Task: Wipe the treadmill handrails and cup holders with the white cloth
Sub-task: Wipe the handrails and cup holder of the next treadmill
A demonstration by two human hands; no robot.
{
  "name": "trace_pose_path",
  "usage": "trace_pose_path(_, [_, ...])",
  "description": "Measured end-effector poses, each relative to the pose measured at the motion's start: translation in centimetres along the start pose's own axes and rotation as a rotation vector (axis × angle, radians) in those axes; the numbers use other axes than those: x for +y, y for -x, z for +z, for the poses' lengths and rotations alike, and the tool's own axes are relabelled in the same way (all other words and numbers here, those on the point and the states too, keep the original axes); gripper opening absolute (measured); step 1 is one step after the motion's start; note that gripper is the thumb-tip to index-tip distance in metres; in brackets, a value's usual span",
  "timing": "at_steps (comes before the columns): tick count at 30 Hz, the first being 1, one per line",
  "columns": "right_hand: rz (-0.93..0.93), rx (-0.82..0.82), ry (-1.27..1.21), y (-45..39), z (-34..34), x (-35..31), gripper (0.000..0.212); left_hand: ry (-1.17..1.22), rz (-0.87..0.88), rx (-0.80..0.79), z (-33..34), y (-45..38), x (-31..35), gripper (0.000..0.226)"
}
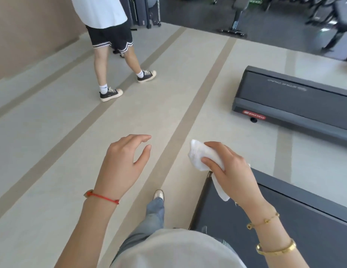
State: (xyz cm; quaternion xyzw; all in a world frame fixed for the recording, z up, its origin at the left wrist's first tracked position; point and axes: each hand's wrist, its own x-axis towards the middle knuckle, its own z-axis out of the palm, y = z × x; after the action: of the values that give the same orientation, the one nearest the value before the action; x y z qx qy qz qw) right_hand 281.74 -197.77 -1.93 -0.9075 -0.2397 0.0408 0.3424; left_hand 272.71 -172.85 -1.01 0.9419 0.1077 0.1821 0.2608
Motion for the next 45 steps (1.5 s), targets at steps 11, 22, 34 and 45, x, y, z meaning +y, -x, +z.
trace_pose_path(11, [0.263, 0.229, -0.007, -14.8, 1.1, 0.5, 0.026, 0.108, 0.306, -0.209, 3.9, -22.8, -4.4, 0.026])
trace_pose_path(22, [0.524, 0.439, 0.034, -25.3, -2.4, 8.8, 0.030, 0.185, 0.537, -0.438, 16.1, -41.1, 0.6, 0.021])
trace_pose_path(34, [0.661, 0.560, 0.082, -37.9, -14.9, 22.7, 0.031, 0.285, 0.696, -0.561, 30.2, -59.5, 16.5, 0.024])
trace_pose_path(45, [0.863, 0.711, 0.111, -43.2, -23.2, 34.5, 0.038, 0.335, 0.886, -0.676, 44.2, -70.7, 29.4, 0.023])
